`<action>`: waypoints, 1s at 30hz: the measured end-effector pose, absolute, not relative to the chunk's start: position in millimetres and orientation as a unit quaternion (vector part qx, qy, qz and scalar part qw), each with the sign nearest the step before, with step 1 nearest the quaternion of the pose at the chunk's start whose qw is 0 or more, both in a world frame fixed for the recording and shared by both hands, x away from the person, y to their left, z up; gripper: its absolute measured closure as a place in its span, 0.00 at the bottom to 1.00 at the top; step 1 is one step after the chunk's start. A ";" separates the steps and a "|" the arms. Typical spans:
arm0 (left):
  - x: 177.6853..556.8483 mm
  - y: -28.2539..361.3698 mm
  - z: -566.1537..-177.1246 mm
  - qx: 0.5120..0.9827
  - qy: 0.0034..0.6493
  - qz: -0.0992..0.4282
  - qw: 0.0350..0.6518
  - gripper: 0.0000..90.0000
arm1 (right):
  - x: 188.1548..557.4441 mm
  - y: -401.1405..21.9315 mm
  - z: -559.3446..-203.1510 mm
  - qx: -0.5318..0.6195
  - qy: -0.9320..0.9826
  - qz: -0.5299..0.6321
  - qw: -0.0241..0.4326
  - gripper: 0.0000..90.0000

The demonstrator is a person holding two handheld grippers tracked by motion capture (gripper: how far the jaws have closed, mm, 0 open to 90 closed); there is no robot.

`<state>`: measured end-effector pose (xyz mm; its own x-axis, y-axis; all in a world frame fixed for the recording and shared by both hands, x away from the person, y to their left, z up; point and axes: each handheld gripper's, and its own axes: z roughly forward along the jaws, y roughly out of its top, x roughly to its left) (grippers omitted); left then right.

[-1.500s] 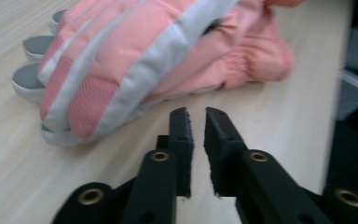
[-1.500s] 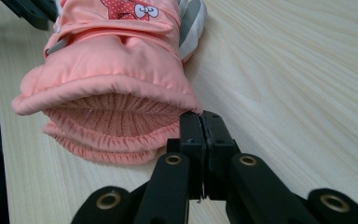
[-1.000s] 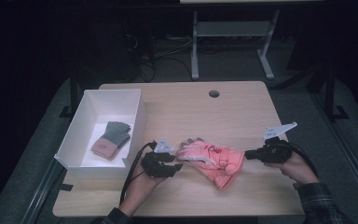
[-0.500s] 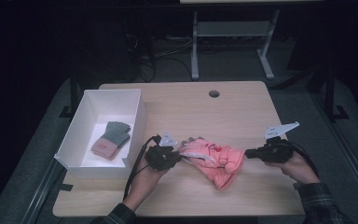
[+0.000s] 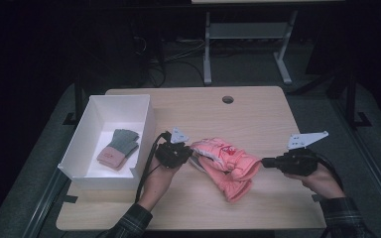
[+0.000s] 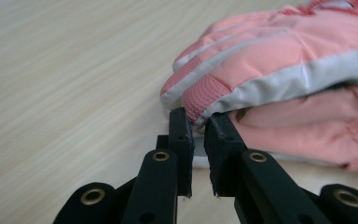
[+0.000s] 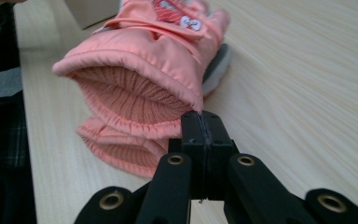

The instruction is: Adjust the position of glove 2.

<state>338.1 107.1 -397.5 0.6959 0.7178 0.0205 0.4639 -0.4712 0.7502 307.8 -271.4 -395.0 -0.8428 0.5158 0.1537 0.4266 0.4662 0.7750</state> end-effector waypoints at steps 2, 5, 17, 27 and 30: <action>340.7 107.2 -395.0 0.837 0.352 0.174 0.380 0.90 | 306.6 -267.8 -393.9 0.269 0.856 0.438 0.052 1.00; 344.8 106.9 -393.1 0.835 0.353 0.179 0.383 0.90 | 304.1 -265.5 -390.6 0.264 0.855 0.443 0.053 1.00; 349.6 109.9 -417.2 0.848 0.372 0.144 0.350 0.87 | 306.0 -249.0 -411.4 0.254 0.881 0.399 0.018 1.00; 340.7 116.6 -405.9 0.835 0.378 0.122 0.379 0.66 | 308.6 -257.6 -410.7 0.265 0.868 0.420 0.015 0.82; 331.3 116.7 -404.2 0.839 0.368 0.109 0.386 0.71 | 309.6 -262.9 -406.0 0.269 0.861 0.431 0.025 0.84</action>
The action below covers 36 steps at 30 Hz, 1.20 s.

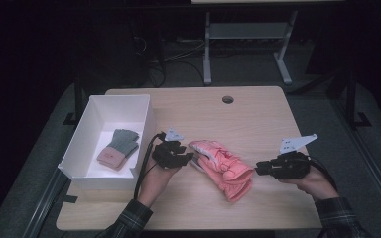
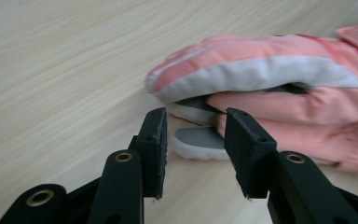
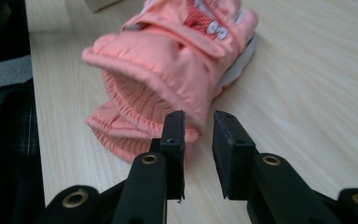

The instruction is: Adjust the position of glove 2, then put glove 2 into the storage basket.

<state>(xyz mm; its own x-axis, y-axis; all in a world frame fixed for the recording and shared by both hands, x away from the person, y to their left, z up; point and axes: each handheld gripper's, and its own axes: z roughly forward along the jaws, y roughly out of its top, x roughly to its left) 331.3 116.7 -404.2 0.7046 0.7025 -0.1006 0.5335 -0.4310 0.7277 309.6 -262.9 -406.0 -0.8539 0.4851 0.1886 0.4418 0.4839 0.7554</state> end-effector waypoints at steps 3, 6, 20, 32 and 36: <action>320.4 114.1 -406.8 0.849 0.352 0.085 0.385 0.90 | 313.1 -269.5 -400.9 0.278 0.851 0.444 0.039 0.96; 310.5 108.4 -414.6 0.865 0.331 0.059 0.373 1.00 | 321.6 -270.5 -400.1 0.294 0.844 0.444 0.057 1.00; 312.1 78.1 -445.1 0.883 0.304 0.019 0.357 1.00 | 337.9 -234.8 -449.9 0.294 0.872 0.390 0.037 1.00; 327.6 74.7 -448.9 0.884 0.297 0.006 0.362 1.00 | 314.6 -216.3 -453.6 0.250 0.885 0.392 0.000 1.00; 333.0 73.9 -448.3 0.889 0.282 0.000 0.361 1.00 | 301.2 -208.4 -453.5 0.238 0.888 0.393 -0.007 1.00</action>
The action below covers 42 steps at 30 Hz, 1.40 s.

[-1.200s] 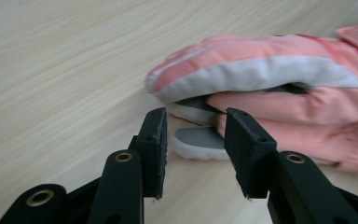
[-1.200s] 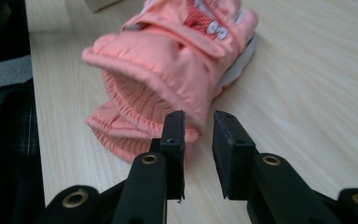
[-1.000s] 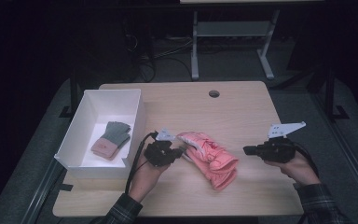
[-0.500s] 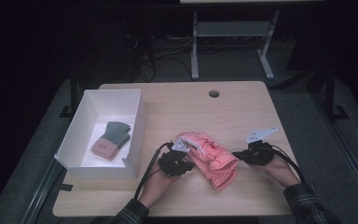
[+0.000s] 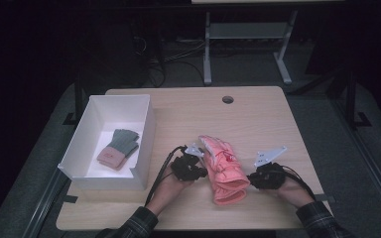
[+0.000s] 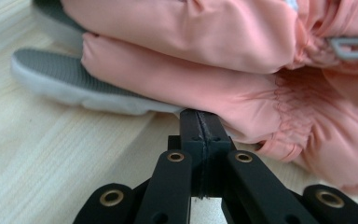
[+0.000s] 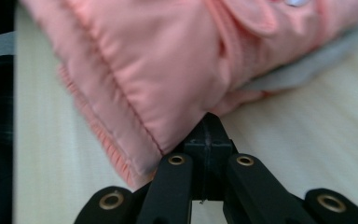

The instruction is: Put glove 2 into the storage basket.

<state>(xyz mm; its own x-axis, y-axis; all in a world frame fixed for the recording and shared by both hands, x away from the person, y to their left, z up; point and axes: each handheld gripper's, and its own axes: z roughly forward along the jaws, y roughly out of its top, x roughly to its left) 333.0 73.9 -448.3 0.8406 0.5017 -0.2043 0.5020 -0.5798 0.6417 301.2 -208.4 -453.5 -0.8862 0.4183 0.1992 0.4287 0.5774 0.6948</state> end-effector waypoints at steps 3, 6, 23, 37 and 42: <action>336.8 74.3 -448.4 0.894 0.268 -0.005 0.358 1.00 | 290.2 -201.7 -455.3 -0.234 -0.890 -0.392 0.017 1.00; 337.8 74.6 -447.9 0.895 0.263 -0.016 0.359 1.00 | 280.4 -194.8 -456.8 -0.233 -0.890 -0.392 0.022 1.00; 337.8 82.5 -442.5 0.900 0.250 -0.027 0.356 1.00 | 254.8 -200.9 -434.2 -0.245 -0.876 -0.414 -0.006 1.00; 336.2 105.7 -428.7 0.888 0.283 -0.013 0.362 0.90 | 293.3 -203.0 -423.0 -0.292 -0.846 -0.442 -0.069 1.00; 335.9 108.1 -425.5 0.887 0.285 -0.011 0.362 0.81 | 296.2 -189.7 -435.3 -0.291 -0.861 -0.412 -0.071 1.00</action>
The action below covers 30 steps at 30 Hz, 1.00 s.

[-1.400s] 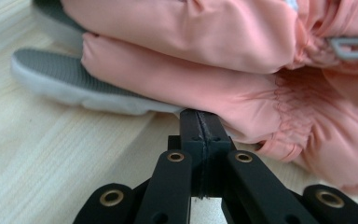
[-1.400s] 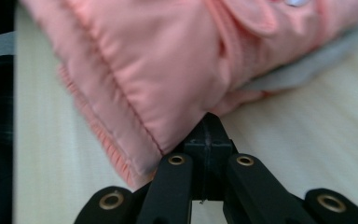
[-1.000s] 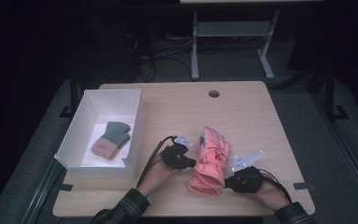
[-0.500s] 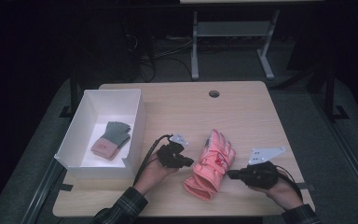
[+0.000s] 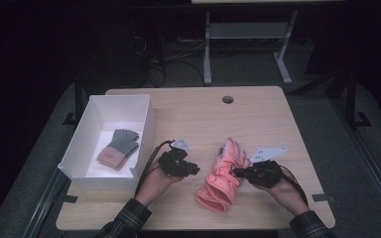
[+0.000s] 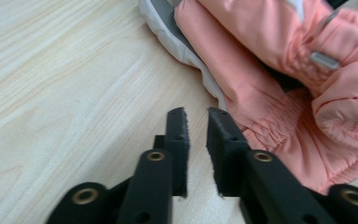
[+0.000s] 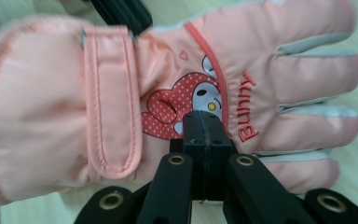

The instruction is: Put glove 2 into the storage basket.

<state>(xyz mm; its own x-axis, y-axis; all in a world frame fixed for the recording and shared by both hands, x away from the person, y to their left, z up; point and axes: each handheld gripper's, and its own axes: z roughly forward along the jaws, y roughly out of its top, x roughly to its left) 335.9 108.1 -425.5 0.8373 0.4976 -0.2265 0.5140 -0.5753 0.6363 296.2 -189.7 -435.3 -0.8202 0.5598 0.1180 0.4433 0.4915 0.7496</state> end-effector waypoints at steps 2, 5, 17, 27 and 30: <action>336.5 108.8 -423.1 0.889 0.284 -0.008 0.360 0.76 | 297.2 -186.9 -439.1 0.299 0.862 0.404 0.067 1.00; 337.5 108.5 -416.4 0.884 0.282 -0.011 0.372 0.67 | 299.4 -182.5 -445.5 0.302 0.867 0.392 0.063 1.00; 349.1 72.9 -398.2 0.871 0.280 -0.027 0.404 0.33 | 297.2 -173.0 -455.3 0.297 0.875 0.374 0.083 1.00; 361.0 49.1 -426.1 0.864 0.310 -0.064 0.392 0.25 | 296.5 -172.8 -456.0 0.298 0.873 0.376 0.084 1.00; 361.0 46.0 -435.2 0.865 0.319 -0.076 0.381 0.22 | 296.7 -172.2 -456.5 0.298 0.873 0.377 0.085 1.00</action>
<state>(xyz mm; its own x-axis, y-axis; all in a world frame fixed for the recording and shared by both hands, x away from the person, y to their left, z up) 361.0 46.0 -435.2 0.7856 0.4932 -0.3735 0.6084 -0.5066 0.6108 296.7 -172.2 -456.5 -0.8079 0.5844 0.0753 0.4556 0.5386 0.7088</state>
